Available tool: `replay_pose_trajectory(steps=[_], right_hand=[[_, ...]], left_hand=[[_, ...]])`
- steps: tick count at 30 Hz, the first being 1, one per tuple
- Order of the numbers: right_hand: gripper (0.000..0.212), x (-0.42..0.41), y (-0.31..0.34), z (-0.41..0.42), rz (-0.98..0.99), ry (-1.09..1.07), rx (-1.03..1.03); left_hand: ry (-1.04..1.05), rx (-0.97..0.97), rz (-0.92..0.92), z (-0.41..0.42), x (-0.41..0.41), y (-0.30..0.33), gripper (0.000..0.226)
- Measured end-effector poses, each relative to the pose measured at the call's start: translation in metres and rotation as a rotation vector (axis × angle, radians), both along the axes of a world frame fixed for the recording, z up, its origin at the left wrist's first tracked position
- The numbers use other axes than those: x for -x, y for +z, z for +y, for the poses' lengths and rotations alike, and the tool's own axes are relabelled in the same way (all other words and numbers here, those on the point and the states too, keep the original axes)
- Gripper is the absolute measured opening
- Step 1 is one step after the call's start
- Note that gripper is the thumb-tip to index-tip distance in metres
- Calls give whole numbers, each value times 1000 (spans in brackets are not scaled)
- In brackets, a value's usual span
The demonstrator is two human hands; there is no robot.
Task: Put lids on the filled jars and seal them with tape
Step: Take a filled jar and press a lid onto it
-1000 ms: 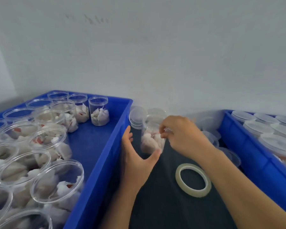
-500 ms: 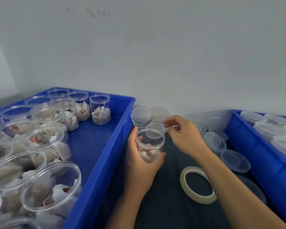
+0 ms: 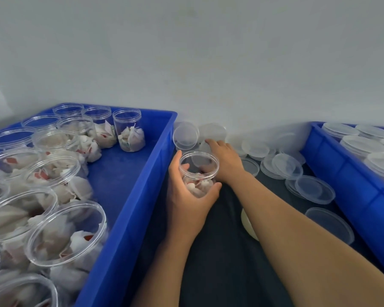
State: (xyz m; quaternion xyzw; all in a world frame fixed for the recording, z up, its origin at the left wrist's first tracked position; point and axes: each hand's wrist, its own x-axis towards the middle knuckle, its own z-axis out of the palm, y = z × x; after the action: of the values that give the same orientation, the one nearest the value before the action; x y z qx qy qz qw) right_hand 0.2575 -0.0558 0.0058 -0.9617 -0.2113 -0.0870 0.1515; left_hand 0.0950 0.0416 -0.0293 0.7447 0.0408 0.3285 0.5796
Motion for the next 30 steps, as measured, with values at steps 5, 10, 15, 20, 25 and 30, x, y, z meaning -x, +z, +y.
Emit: replay_pose_trajectory(steps=[5, 10, 15, 20, 25, 30], right_hand=[[95, 25, 17, -24, 33, 8, -299], [98, 66, 54, -72, 66, 88, -178], [101, 107, 86, -87, 76, 204, -121], [99, 121, 97, -82, 97, 318, -147], [98, 122, 97, -81, 117, 383, -195], [94, 121, 95, -86, 251, 423, -300]], left_hand=[[-13, -2, -2, 0, 1, 0, 112], [20, -11, 18, 0, 1, 1, 100], [42, -46, 1, -2, 3, 9, 94], [63, -209, 3, -2, 4, 13, 103], [45, -274, 5, -7, 5, 14, 99], [-14, -332, -18, -12, 11, 18, 97]])
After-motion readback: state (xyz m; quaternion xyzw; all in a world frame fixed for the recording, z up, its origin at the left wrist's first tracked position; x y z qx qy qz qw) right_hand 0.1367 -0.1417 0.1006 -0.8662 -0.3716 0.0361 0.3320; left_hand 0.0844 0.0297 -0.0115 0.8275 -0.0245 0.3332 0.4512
